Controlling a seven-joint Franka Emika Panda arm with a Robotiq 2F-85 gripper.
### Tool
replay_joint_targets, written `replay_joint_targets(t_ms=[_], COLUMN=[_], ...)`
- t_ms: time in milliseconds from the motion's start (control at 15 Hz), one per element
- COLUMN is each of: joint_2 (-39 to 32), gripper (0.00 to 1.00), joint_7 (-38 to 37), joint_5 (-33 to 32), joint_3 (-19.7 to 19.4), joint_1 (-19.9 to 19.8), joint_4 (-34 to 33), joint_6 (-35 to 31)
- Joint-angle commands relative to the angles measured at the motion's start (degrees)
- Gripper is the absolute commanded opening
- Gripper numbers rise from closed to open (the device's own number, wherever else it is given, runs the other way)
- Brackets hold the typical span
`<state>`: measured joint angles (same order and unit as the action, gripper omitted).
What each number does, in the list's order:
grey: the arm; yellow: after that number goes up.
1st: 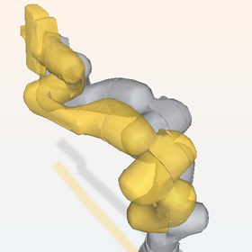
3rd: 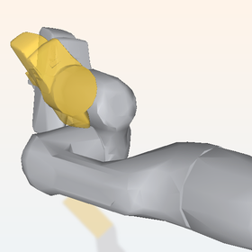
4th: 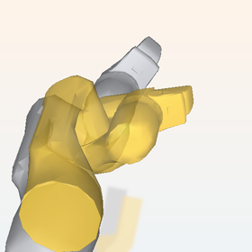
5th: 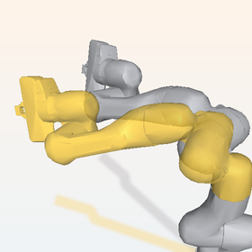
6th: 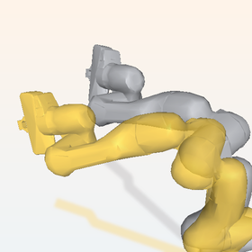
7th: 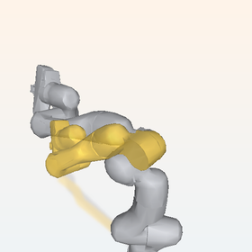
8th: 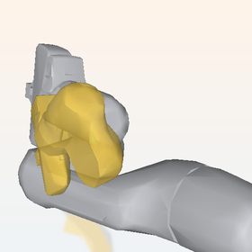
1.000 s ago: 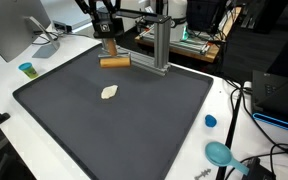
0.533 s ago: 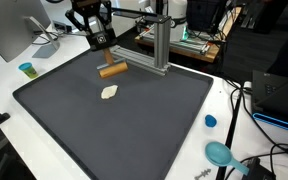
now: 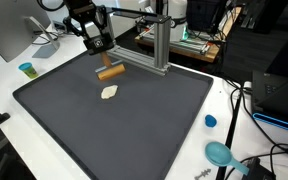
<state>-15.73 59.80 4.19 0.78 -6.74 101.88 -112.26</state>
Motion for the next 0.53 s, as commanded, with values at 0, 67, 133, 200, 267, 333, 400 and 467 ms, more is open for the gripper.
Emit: replay_joint_targets(t_ms=[0, 67, 133, 200, 267, 333, 400, 467], joint_2=[0.1, -0.2, -0.7, -1.1, -1.7, -2.1, -2.6, -3.1], gripper=[0.21, 0.21, 0.21, 0.21, 0.21, 0.21, 0.21, 0.21], joint_7=[0.7, 1.0, 1.4, 1.5, 2.0, 2.5, 3.1, 3.4], joint_5=[-4.1, -5.3, -6.0, -6.3, -6.2, -6.1, -5.8, -6.2], joint_3=[-0.7, -0.8, -0.8, -0.7, -0.5, -0.2, 0.1, 0.2], joint_1=[0.5, 0.4, 0.2, 0.1, 0.0, -0.1, 0.0, 0.3], joint_4=[1.6, 1.8, 2.0, 2.0, 2.0, 1.9, 1.6, 1.2], joint_6=[-4.7, -5.6, -7.3, -7.7, -8.0, -8.1, -7.8, -7.6])
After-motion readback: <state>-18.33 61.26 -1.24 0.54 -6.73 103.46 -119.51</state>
